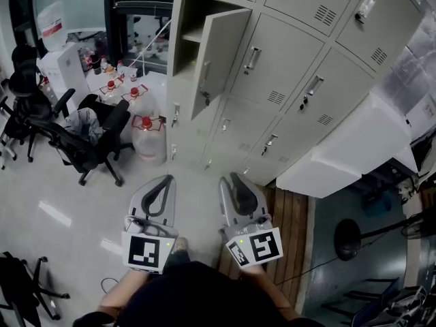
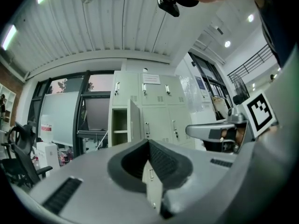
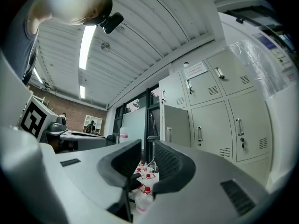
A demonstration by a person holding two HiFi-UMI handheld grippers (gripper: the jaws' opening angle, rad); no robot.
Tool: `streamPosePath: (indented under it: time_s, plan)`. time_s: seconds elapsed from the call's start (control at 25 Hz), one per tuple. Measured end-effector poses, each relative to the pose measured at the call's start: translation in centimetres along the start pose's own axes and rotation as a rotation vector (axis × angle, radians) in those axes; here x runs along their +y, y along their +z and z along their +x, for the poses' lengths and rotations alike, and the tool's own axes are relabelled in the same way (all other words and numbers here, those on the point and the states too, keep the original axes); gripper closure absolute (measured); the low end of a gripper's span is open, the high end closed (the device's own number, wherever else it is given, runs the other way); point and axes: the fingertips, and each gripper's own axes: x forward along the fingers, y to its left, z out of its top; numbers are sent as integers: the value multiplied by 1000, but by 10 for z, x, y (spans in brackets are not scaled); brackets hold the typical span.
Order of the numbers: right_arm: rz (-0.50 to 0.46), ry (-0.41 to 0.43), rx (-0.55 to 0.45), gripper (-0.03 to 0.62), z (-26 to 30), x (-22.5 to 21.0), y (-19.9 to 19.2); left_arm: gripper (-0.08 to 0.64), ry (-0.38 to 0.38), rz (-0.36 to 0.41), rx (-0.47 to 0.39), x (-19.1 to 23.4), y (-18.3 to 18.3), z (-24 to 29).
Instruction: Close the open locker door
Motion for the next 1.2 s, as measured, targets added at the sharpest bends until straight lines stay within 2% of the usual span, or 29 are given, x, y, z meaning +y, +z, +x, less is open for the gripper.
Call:
streamPosePath:
  time_s: [0.4,0.72,1.2]
  plan:
    - [13,6,29,509,73,-22,-26,561,-9,-30,7,43,-16,64]
    - [19,29,43,511,96,-30,-34,561,11,-58,16,56,-25,81]
    - [33,77,17,511,138,-52,-43,561,41,-37,5,75,-26,120]
